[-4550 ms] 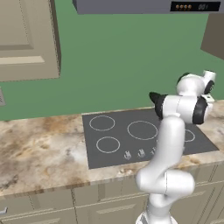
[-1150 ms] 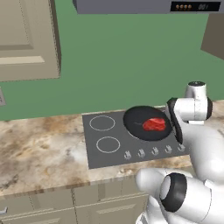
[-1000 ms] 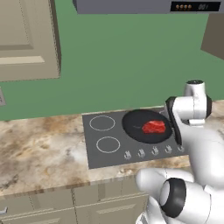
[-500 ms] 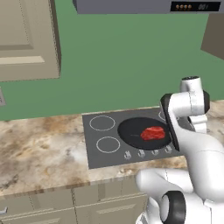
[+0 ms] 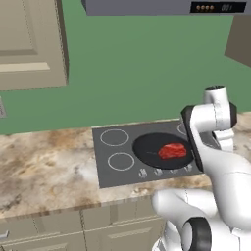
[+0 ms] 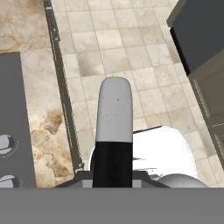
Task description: Pick up the pan with the steak in it and place it on the dining table. Then place the steak on the plate.
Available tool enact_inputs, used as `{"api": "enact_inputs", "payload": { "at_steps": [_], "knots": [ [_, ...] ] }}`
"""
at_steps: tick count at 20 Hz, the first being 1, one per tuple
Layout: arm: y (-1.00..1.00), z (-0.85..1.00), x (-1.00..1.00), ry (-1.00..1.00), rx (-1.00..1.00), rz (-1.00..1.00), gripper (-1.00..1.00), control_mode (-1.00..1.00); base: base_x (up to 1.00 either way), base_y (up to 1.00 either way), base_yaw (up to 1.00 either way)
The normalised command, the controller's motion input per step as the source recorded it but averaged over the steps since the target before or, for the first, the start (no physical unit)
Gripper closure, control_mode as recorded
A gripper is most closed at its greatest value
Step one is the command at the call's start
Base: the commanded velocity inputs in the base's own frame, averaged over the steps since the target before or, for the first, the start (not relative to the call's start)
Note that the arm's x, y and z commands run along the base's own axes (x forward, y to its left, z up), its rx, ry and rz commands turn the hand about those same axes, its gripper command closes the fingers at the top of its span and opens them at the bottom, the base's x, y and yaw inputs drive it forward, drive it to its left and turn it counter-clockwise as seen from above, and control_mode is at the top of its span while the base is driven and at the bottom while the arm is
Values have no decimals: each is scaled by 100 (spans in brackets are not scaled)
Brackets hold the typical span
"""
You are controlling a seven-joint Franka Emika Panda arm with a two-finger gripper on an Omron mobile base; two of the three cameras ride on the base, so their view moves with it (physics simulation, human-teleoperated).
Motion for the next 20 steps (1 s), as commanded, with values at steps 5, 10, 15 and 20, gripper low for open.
{"api": "enact_inputs", "payload": {
  "at_steps": [5,10,15,20],
  "knots": [
    [0,0,0,0,0,0,100,100,-84,0,2],
    [0,0,0,0,0,0,100,100,-88,2,8],
    [0,0,0,0,0,0,100,100,-29,2,40],
    [0,0,0,0,0,0,100,100,-4,0,49]
  ]
}}
